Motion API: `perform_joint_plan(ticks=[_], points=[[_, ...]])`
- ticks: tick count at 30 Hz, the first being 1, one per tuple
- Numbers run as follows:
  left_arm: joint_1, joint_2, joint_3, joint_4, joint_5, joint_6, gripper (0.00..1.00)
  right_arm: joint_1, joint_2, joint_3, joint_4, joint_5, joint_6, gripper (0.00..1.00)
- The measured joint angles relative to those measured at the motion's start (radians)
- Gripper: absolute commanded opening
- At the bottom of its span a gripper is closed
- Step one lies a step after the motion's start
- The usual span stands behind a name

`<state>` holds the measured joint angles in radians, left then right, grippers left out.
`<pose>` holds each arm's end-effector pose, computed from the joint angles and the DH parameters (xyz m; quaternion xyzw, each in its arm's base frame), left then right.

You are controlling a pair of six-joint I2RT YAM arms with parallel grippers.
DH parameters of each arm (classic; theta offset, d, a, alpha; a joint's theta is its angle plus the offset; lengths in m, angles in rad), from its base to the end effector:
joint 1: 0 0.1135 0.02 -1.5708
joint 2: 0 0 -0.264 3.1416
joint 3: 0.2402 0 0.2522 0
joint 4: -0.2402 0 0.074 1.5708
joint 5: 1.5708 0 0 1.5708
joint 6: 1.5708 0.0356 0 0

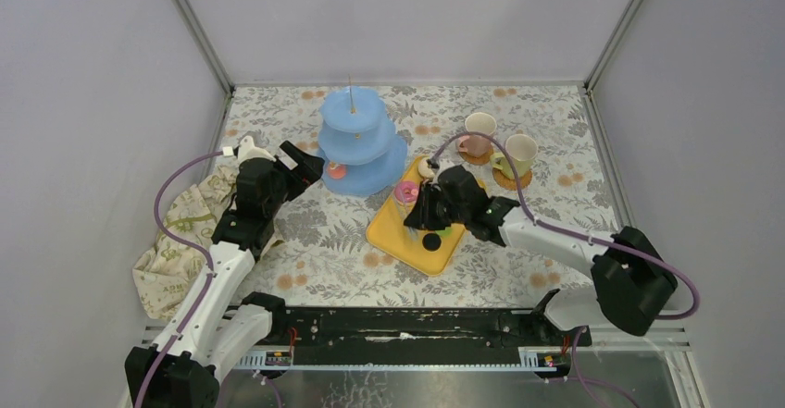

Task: Serve the afternoon tea
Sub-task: Adjust the clamp on the tray.

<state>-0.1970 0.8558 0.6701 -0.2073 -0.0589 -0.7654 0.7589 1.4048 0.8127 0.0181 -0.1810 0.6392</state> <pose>0.1965 -0.0371 0.2846 -0.2488 0.7933 -0.2353 0.5035 0.2167 0.2143 0.2277 -0.0954 0.8706 0.3671 0.3133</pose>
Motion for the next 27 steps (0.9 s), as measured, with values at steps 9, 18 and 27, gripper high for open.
perform_joint_plan(ticks=[9, 18, 27], points=[[-0.002, 0.0, 0.0, 0.021, 0.008, 0.0, 1.0, 0.122, -0.031, -0.148, 0.056, 0.075, 0.078, 0.02], [-0.005, 0.0, 0.0, 0.021, 0.016, 0.0, 1.0, 0.191, 0.086, -0.177, 0.179, 0.15, 0.151, 0.08], [-0.005, 0.0, 0.0, 0.021, 0.026, 0.0, 1.0, 0.221, 0.152, -0.176, 0.234, 0.225, 0.166, 0.21]])
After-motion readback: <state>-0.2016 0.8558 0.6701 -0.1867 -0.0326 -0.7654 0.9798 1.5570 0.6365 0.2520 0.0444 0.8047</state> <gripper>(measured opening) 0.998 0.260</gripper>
